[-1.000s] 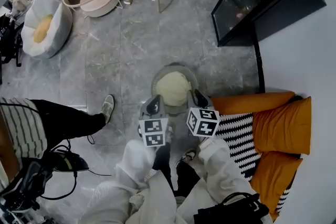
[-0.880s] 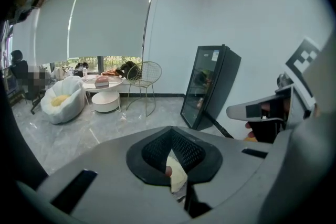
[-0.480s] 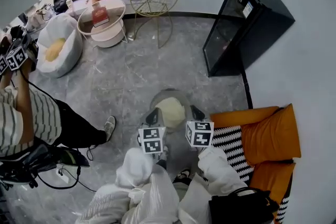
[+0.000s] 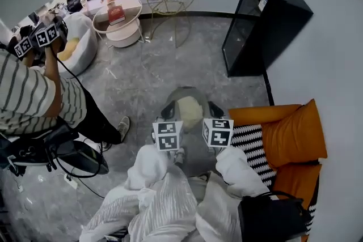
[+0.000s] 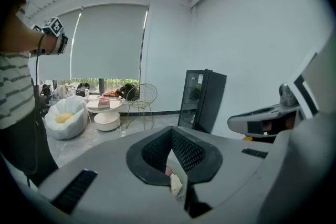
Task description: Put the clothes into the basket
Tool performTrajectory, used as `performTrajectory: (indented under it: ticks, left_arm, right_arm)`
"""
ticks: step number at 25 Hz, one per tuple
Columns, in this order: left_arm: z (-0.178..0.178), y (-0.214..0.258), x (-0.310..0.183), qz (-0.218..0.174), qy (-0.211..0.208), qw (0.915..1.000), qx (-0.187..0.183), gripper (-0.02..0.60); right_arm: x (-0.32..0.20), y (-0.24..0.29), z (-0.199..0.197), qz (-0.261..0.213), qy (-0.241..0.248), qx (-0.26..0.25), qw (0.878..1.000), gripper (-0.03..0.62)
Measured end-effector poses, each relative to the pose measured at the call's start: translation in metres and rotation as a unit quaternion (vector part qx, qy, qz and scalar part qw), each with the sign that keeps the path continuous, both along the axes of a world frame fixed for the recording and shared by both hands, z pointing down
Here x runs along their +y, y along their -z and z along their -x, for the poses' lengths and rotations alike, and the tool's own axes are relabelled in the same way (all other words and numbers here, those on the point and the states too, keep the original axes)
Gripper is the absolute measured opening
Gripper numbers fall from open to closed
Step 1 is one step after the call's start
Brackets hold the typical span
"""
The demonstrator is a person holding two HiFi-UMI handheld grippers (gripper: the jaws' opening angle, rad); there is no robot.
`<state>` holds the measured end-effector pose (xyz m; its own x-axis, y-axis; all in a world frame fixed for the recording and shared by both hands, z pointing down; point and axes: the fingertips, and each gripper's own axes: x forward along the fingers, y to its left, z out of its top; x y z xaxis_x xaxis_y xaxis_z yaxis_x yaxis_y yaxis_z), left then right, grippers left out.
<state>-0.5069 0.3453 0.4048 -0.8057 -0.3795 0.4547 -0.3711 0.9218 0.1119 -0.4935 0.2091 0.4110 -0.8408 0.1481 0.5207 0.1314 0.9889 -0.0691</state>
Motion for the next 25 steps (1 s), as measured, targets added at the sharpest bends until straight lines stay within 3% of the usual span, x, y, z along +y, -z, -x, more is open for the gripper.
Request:
performTrajectory:
  ticks: [13,19,25]
  left_arm:
    - [-0.017,0.011,-0.015,0.004,0.000,0.9999,-0.012,0.005]
    - [0.012,0.019,-0.029,0.009,-0.007,0.9999,-0.010,0.005]
    - [-0.036,0.004,-0.028,-0.001,-0.010,0.9998,-0.019,0.006]
  right_arm:
    - [-0.007,0.016,-0.016,0.006,0.016,-0.021,1.000,0.025]
    - [-0.021,0.024,0.013,0.006,0.012,-0.022,1.000,0.025]
    - [-0.022,0.008,-0.036,-0.003,0.006,-0.033,0.999,0.025]
